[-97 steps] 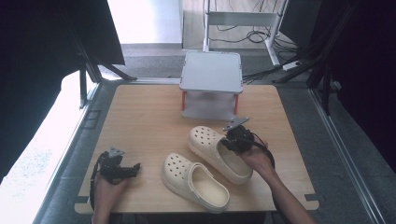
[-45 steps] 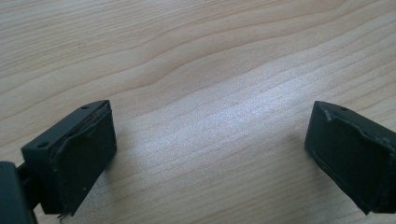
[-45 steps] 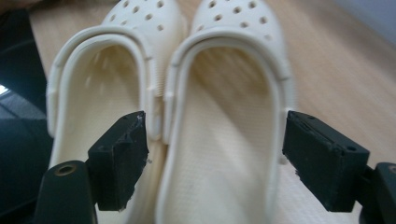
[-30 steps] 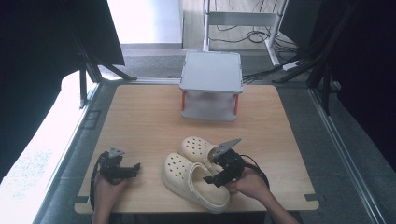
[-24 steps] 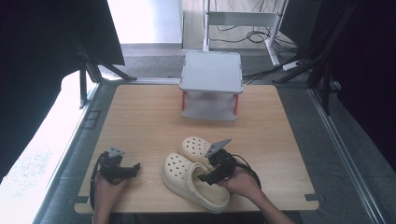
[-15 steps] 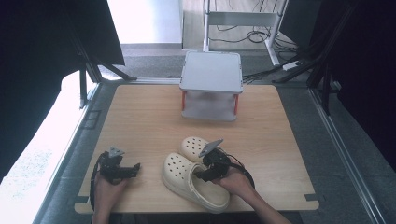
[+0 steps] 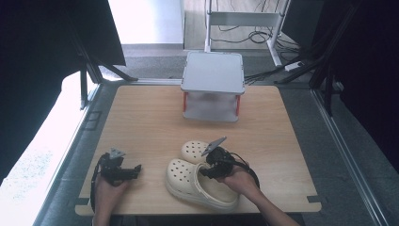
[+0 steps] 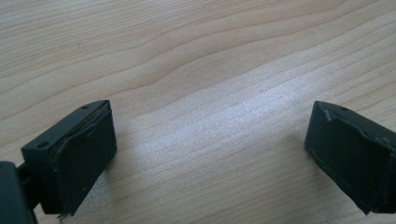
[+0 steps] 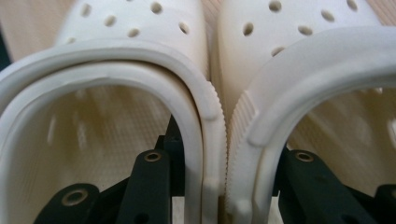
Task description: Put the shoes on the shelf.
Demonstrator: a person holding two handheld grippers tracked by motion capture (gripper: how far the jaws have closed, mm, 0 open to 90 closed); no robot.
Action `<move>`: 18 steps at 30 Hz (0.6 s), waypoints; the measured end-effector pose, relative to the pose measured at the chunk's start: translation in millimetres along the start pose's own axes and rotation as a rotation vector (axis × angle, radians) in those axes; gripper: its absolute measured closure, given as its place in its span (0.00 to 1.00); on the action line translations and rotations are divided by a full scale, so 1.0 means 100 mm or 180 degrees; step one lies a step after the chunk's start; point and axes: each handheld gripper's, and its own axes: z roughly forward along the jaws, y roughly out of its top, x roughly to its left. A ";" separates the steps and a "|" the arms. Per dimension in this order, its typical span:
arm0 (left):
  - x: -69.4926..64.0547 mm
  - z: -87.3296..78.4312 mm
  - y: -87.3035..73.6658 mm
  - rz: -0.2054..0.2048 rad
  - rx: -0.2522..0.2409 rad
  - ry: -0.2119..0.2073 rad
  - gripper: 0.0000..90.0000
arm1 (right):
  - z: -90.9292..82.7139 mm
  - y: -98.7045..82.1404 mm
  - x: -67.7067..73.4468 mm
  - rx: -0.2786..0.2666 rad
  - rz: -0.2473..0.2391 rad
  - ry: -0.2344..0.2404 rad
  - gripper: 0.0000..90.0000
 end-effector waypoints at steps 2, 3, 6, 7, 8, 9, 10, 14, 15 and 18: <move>0.00 0.00 0.00 0.0003 0.0002 0.0001 0.02 | -0.07 0.01 0.00 -0.0019 0.0010 0.0029 0.73; 0.00 0.00 0.00 -0.0005 -0.0005 -0.0001 0.02 | -0.10 0.02 -0.01 -0.0030 0.0012 0.0015 0.73; 0.00 0.00 0.00 -0.0002 0.0000 -0.0002 0.02 | -0.23 0.04 -0.04 -0.0084 0.0039 -0.0011 0.73; 0.00 0.00 0.00 0.0006 0.0006 -0.0001 0.02 | -0.25 0.05 -0.05 -0.0087 0.0051 -0.0015 0.73; 0.00 0.00 0.00 -0.0002 -0.0001 -0.0002 0.02 | -0.30 0.06 -0.06 -0.0073 0.0062 -0.0042 0.73; 0.00 0.00 0.00 0.0007 0.0006 -0.0001 0.02 | -0.33 0.07 -0.08 -0.0079 0.0055 -0.0062 0.73; 0.00 0.00 0.00 0.0002 -0.0001 0.0000 0.02 | -0.36 0.07 -0.08 -0.0076 0.0056 -0.0087 0.73; 0.00 0.00 0.00 -0.0005 -0.0006 0.0000 0.02 | -0.49 0.11 -0.14 -0.0061 0.0081 -0.0165 0.73; 0.00 0.00 0.00 -0.0007 -0.0009 0.0000 0.02 | -0.51 0.11 -0.15 -0.0062 0.0077 -0.0173 0.73; 0.00 0.00 0.00 0.0001 -0.0001 -0.0001 0.02 | -0.59 0.14 -0.20 -0.0049 0.0104 -0.0192 0.73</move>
